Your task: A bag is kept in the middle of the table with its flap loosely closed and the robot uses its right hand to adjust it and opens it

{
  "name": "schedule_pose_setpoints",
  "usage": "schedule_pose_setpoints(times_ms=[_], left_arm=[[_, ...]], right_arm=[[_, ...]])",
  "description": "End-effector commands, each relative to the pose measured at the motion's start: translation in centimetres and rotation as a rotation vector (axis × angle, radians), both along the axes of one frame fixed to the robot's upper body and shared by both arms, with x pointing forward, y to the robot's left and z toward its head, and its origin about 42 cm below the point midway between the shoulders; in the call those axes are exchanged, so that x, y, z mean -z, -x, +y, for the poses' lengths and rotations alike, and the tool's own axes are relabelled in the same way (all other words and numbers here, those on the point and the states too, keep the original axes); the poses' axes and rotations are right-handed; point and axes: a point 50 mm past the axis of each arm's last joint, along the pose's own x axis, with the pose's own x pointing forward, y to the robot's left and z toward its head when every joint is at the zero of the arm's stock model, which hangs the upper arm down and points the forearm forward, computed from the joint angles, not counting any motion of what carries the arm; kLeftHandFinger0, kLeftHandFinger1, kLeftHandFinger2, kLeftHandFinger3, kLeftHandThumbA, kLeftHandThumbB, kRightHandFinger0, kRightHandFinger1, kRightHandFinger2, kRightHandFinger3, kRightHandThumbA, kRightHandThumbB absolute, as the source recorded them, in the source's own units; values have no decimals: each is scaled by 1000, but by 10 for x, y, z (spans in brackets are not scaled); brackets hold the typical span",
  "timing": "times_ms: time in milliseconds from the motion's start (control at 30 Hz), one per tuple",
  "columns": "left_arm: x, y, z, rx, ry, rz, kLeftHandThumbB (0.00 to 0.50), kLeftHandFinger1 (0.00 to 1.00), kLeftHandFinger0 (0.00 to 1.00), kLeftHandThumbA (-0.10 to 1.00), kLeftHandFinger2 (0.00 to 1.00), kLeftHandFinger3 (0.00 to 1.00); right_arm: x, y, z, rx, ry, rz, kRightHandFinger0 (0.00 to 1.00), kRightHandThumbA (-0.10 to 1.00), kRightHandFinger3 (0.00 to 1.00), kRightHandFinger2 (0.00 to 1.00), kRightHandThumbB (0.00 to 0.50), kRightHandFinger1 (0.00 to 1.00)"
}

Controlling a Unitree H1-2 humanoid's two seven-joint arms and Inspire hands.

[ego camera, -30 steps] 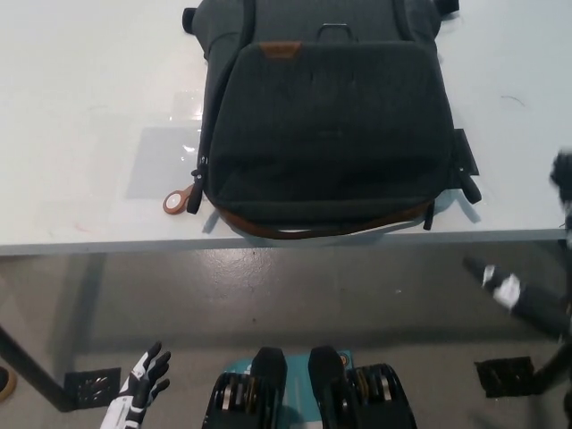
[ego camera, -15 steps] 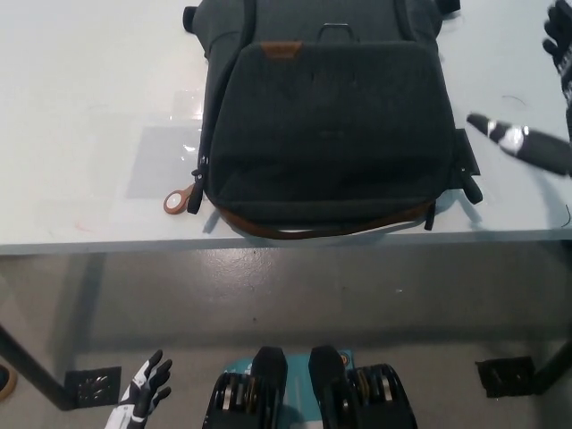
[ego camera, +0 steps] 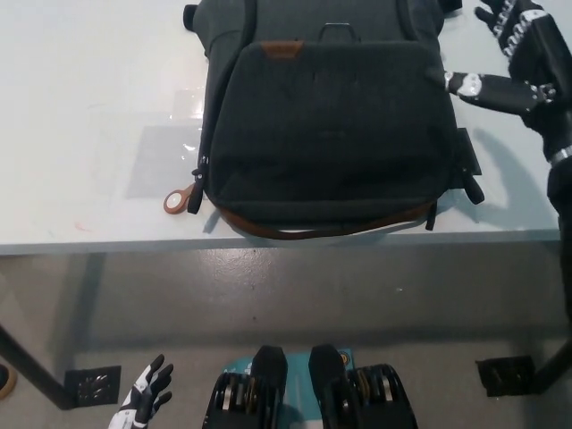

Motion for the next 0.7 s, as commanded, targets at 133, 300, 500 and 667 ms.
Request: schedule_pose_setpoints(times_ms=[133, 300, 500, 667], left_arm=[[-10, 1, 1, 23, 0, -67, 82, 1000, 1000, 1000, 1000, 1000], [-10, 3, 2, 28, -8, -66, 83, 1000, 1000, 1000, 1000, 1000], [-9, 3, 2, 37, -1, -68, 77, 1000, 1000, 1000, 1000, 1000], [-11, 3, 1, 50, 8, -77, 92, 1000, 1000, 1000, 1000, 1000]], right_arm=[[-27, -23, 32, -136, 46, 0, 1000, 978, 1000, 1000, 392, 1000], [-14, -30, 45, -203, 125, 40, 1000, 979, 1000, 1000, 425, 1000], [2, -39, 63, -245, 260, 82, 1000, 960, 1000, 1000, 462, 1000], [17, -53, 61, -206, 439, 114, 1000, 984, 1000, 1000, 472, 1000]])
